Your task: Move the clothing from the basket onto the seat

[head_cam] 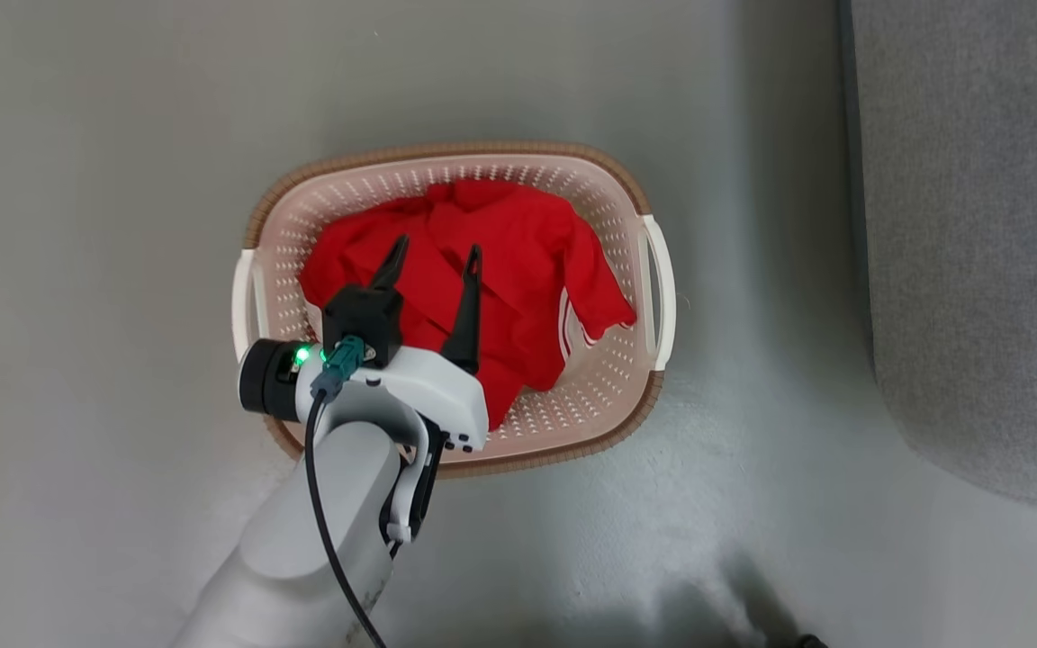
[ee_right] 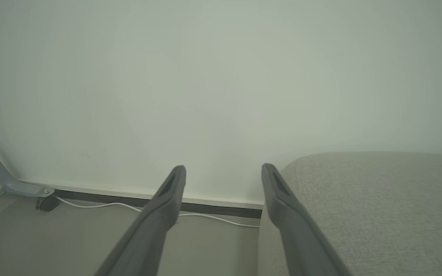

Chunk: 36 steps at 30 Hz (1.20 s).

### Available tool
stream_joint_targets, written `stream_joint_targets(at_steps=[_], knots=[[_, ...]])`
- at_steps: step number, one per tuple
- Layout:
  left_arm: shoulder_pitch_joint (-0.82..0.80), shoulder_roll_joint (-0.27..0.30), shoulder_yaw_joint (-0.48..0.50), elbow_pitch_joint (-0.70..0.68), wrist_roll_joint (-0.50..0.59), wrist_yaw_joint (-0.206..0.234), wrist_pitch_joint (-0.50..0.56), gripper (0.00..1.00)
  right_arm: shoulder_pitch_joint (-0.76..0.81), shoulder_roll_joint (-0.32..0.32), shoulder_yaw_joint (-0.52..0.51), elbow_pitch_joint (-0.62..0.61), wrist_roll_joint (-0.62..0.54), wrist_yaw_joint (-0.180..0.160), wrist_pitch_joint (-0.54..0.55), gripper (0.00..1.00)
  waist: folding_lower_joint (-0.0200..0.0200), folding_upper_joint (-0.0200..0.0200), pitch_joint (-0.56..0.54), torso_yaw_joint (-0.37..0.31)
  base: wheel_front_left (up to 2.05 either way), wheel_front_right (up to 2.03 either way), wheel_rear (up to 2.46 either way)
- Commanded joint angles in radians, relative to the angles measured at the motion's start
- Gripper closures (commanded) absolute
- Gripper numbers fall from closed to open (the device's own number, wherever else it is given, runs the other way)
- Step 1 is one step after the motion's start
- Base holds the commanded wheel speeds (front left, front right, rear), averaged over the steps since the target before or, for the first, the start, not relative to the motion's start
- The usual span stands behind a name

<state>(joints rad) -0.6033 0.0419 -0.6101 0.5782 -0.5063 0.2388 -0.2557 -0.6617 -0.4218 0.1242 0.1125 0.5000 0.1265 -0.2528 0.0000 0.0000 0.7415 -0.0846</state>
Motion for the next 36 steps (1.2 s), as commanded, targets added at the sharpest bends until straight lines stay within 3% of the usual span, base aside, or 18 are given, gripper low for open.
stream_joint_targets(at_steps=[1,9,18,24,31,36], knots=[[-0.029,0.008,0.006,0.004,-0.02,0.001,-0.006,0.0,0.004,-0.013,0.008,-0.043,0.01,0.004,-0.009,0.0,0.0,0.0,0.052,-0.027,0.0,0.0,0.0],[-0.108,0.008,-0.013,0.071,-0.077,-0.02,-0.006,0.0,-0.026,-0.002,0.016,-0.089,0.022,0.004,-0.009,0.0,0.0,0.0,0.124,-0.055,0.0,0.0,0.0],[-0.237,0.008,-0.069,0.218,-0.169,-0.102,-0.006,0.0,-0.072,0.028,0.046,-0.126,0.029,0.004,-0.009,0.0,0.0,0.0,0.199,-0.115,0.0,0.0,0.0],[-0.31,0.008,-0.162,0.329,-0.259,-0.139,-0.006,0.0,-0.09,0.048,0.071,-0.131,0.03,0.004,-0.009,0.0,0.0,0.0,0.223,-0.15,0.0,0.0,0.0],[-0.365,0.008,-0.245,0.479,-0.347,-0.124,-0.001,0.0,-0.1,0.083,0.081,-0.134,0.034,0.004,-0.009,0.0,0.0,0.0,0.237,-0.202,0.0,0.0,0.0],[-0.386,0.008,-0.334,0.533,-0.381,-0.07,0.032,0.0,-0.085,0.08,0.078,-0.134,0.032,0.004,-0.009,0.0,0.0,0.0,0.234,-0.21,0.0,0.0,0.0]])
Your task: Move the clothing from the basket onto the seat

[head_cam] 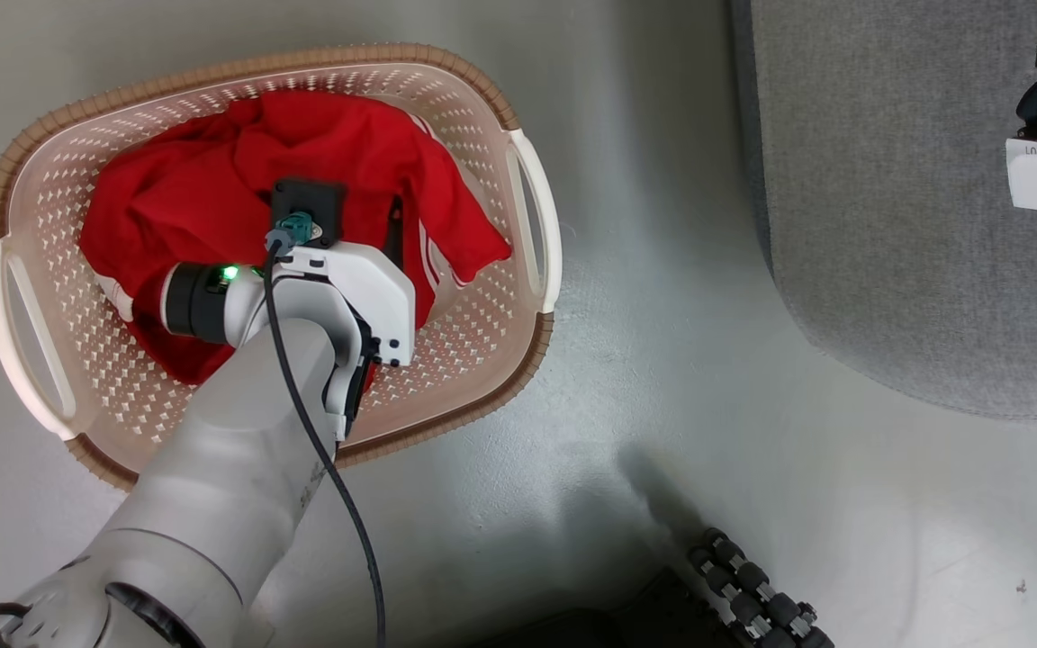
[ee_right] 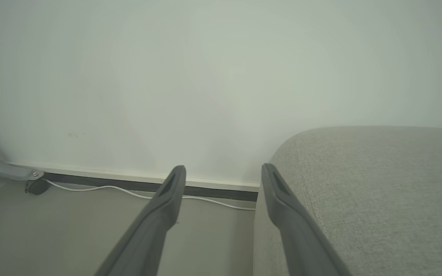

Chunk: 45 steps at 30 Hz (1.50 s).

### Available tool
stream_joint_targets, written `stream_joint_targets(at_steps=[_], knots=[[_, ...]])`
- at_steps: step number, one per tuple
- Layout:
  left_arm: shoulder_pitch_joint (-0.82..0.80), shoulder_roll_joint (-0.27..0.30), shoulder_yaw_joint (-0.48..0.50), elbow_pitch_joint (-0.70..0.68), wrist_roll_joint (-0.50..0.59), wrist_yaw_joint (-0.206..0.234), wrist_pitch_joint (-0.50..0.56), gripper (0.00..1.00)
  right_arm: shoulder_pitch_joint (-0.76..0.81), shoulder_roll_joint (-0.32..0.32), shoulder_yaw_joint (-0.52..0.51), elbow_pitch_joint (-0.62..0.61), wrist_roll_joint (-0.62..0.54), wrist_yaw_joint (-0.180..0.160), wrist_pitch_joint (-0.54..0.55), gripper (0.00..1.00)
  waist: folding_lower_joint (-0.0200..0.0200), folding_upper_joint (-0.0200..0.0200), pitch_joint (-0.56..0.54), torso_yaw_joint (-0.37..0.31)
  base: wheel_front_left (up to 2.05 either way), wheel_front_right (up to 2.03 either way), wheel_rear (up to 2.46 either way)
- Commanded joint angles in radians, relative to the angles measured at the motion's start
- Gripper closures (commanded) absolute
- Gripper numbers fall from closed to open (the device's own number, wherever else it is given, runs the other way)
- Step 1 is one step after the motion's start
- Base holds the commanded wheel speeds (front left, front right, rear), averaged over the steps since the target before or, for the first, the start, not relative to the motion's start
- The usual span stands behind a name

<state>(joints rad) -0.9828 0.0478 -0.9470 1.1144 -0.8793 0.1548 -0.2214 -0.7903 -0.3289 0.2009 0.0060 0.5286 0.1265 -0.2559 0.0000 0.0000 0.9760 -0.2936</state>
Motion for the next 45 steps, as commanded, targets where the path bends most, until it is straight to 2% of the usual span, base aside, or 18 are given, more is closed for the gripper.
stream_joint_targets(at_steps=[1,6,7,8,14,20,23,28,40,45], knots=[[-0.009,0.002,-0.011,0.005,-0.013,0.028,0.0,0.0,0.047,-0.014,0.001,-0.028,0.003,0.004,-0.006,0.0,0.0,0.0,-0.002,-0.003,0.0,0.0,0.0],[-0.007,0.002,-0.074,0.007,-0.053,0.045,0.025,0.0,0.063,-0.018,0.002,-0.029,0.004,0.004,-0.006,0.0,0.0,0.0,-0.012,-0.011,0.0,0.0,0.0],[-0.007,0.002,-0.084,0.004,-0.062,0.048,0.027,0.54,0.065,-0.019,0.001,-0.03,0.004,0.004,-0.006,0.0,0.0,0.0,-0.014,-0.012,0.0,0.0,0.0],[-0.008,0.002,-0.095,0.0,-0.071,0.045,0.028,1.0,0.066,-0.019,-0.001,-0.031,0.004,0.004,-0.006,0.0,0.0,0.0,-0.015,-0.013,0.0,0.0,0.0],[-0.021,0.002,-0.14,0.003,-0.113,0.034,0.004,1.0,0.061,-0.01,-0.006,-0.025,0.004,0.004,-0.006,0.0,0.0,0.0,-0.02,-0.014,0.0,0.0,0.0],[-0.023,0.002,-0.146,-0.002,-0.141,0.035,-0.032,1.0,0.049,-0.002,-0.001,-0.015,0.006,0.004,-0.006,0.0,0.0,0.0,-0.029,-0.007,0.0,0.0,0.0],[-0.008,0.002,-0.139,-0.041,-0.147,0.033,-0.039,1.0,0.059,-0.008,-0.004,-0.002,0.001,0.004,-0.006,0.0,0.0,0.0,-0.069,0.022,0.0,0.0,0.0],[0.045,0.002,-0.076,-0.114,-0.094,0.039,-0.04,1.0,0.084,-0.018,0.0,0.022,0.0,0.004,-0.006,0.0,0.0,0.0,-0.142,0.057,0.0,0.0,0.0],[0.217,0.002,0.074,-0.223,0.037,0.017,-0.04,1.0,0.177,-0.029,0.008,0.099,-0.015,0.004,-0.006,0.0,0.0,0.0,-0.336,0.127,0.0,0.0,0.0],[0.283,0.002,0.165,-0.284,0.112,0.018,-0.04,1.0,0.215,-0.026,0.014,0.123,-0.023,0.004,-0.006,0.0,0.0,0.0,-0.417,0.153,0.0,0.0,0.0]])
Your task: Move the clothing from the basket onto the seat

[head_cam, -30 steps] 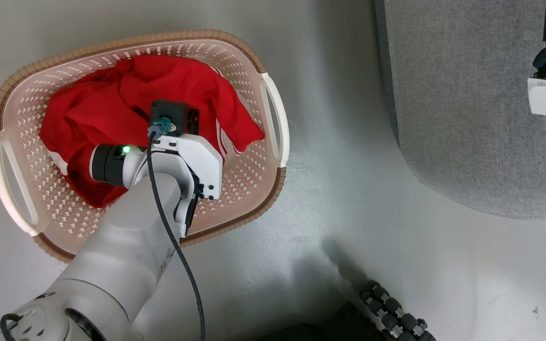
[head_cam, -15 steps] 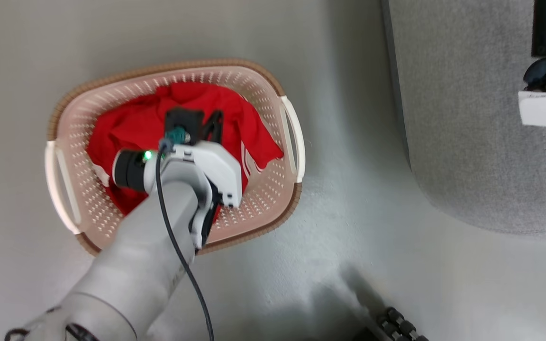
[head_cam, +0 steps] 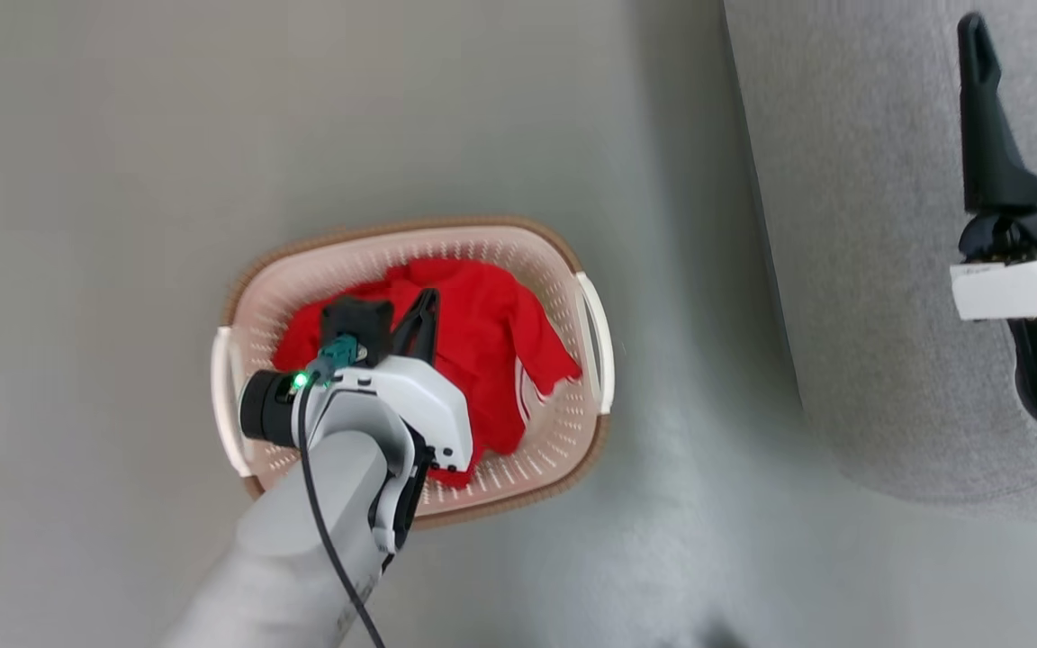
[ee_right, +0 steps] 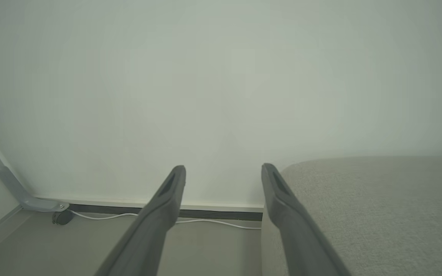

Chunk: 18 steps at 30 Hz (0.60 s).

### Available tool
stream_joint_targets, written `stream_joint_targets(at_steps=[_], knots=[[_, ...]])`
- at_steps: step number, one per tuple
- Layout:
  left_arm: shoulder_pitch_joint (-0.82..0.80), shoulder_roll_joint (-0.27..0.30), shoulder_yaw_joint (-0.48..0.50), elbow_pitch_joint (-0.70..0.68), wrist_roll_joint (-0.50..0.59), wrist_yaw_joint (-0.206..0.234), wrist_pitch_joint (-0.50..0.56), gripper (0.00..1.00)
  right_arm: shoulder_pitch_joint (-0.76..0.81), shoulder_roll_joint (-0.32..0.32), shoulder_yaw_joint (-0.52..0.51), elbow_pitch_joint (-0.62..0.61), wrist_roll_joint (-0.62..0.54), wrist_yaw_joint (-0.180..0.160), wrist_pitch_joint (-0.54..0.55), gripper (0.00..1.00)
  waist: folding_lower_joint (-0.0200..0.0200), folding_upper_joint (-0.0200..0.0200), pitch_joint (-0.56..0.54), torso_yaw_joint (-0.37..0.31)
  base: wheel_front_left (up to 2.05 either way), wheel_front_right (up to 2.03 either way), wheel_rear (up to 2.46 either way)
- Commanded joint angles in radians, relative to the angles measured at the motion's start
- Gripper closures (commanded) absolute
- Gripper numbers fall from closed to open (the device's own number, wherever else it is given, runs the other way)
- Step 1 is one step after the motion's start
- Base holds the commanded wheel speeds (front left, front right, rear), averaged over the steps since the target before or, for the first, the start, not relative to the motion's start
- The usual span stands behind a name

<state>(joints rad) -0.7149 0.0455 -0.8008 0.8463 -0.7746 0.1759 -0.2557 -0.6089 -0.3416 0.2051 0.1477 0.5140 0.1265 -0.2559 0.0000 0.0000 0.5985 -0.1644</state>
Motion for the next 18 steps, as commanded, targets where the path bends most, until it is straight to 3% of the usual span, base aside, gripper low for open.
stream_joint_targets(at_steps=[1,18], knots=[[0.031,0.005,0.043,-0.032,0.026,-0.003,-0.006,1.0,0.041,-0.013,0.01,-0.013,-0.011,0.004,-0.006,0.0,0.0,0.0,-0.056,0.03,0.0,0.0,0.0],[0.324,0.005,0.398,-0.365,0.339,-0.009,-0.006,1.0,0.202,0.006,-0.014,0.048,-0.049,0.004,-0.006,0.0,0.0,0.0,-0.286,0.118,0.0,0.0,0.0]])
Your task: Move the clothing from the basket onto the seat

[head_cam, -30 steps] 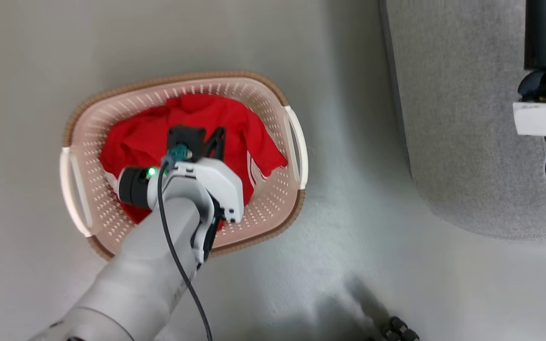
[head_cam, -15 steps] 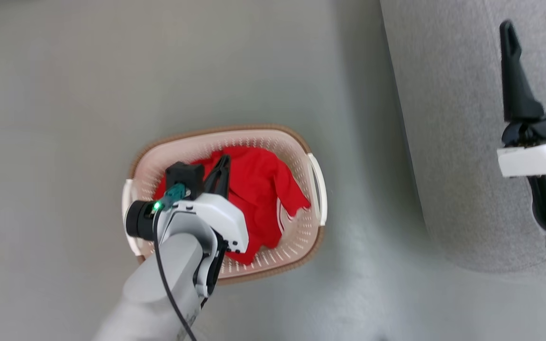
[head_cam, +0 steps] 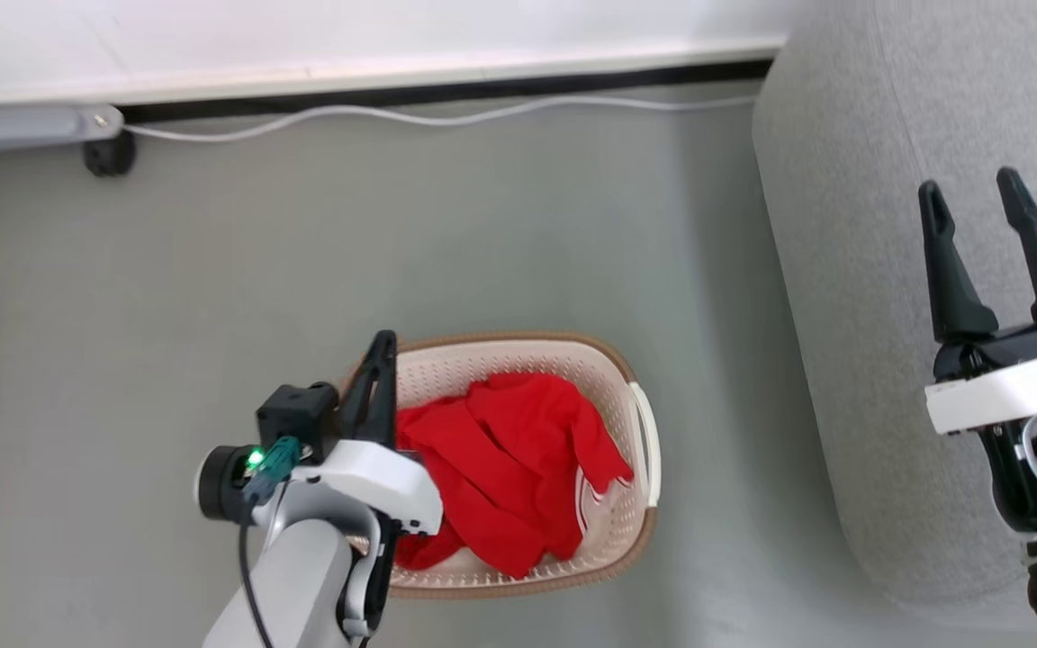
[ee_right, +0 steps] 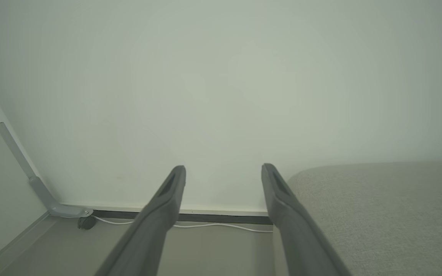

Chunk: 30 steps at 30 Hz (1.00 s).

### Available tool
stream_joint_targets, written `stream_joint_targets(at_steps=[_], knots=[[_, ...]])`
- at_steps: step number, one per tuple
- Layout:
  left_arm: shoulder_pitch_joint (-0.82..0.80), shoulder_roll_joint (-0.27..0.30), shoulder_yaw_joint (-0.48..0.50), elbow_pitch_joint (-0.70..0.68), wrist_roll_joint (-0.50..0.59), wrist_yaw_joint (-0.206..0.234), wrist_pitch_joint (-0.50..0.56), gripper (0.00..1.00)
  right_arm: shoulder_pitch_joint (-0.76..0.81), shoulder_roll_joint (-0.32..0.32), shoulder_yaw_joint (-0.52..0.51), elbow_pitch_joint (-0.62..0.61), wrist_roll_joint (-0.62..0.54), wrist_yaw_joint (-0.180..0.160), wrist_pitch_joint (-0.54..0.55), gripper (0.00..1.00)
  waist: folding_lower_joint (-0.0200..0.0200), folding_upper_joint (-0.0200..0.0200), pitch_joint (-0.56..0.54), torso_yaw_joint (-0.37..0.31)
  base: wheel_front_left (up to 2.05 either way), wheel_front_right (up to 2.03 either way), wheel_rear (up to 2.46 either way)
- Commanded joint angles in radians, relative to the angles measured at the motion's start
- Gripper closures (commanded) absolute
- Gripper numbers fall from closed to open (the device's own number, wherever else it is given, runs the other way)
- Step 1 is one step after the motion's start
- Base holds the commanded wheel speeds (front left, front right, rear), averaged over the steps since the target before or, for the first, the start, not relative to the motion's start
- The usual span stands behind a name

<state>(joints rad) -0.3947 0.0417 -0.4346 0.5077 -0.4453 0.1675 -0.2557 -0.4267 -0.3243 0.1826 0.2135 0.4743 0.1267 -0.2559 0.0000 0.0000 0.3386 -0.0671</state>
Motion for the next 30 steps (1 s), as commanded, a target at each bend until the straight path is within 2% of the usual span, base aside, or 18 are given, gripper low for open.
stream_joint_targets(at_steps=[1,3,4,5,6,19,30], knots=[[0.02,0.009,0.05,-0.048,0.023,0.0,-0.006,1.0,0.028,-0.009,0.005,-0.016,-0.011,0.004,-0.006,0.0,0.0,0.0,-0.034,0.024,0.0,0.0,0.0],[0.051,0.009,0.083,-0.094,0.049,-0.001,-0.006,1.0,0.042,-0.007,-0.001,-0.014,-0.014,0.004,-0.006,0.0,0.0,0.0,-0.053,0.033,0.0,0.0,0.0],[0.066,0.009,0.095,-0.114,0.062,-0.001,-0.006,0.9,0.049,-0.005,-0.006,-0.014,-0.015,0.004,-0.006,0.0,0.0,0.0,-0.062,0.037,0.0,0.0,0.0],[0.081,0.009,0.107,-0.134,0.073,-0.002,-0.006,0.39,0.057,-0.004,-0.01,-0.013,-0.017,0.004,-0.006,0.0,0.0,0.0,-0.072,0.042,0.0,0.0,0.0],[0.095,0.009,0.119,-0.153,0.083,-0.005,-0.006,0.0,0.063,-0.002,-0.015,-0.011,-0.018,0.004,-0.006,0.0,0.0,0.0,-0.081,0.045,0.0,0.0,0.0],[0.24,0.009,0.236,-0.268,0.176,-0.04,-0.006,0.0,0.145,0.035,-0.044,0.011,-0.046,0.004,-0.006,0.0,0.0,0.0,-0.194,0.057,0.0,0.0,0.0],[0.336,0.009,0.326,-0.354,0.217,-0.05,-0.006,0.0,0.218,0.061,-0.06,-0.004,-0.076,0.004,-0.006,0.0,0.0,0.0,-0.259,0.046,0.0,0.0,0.0]])
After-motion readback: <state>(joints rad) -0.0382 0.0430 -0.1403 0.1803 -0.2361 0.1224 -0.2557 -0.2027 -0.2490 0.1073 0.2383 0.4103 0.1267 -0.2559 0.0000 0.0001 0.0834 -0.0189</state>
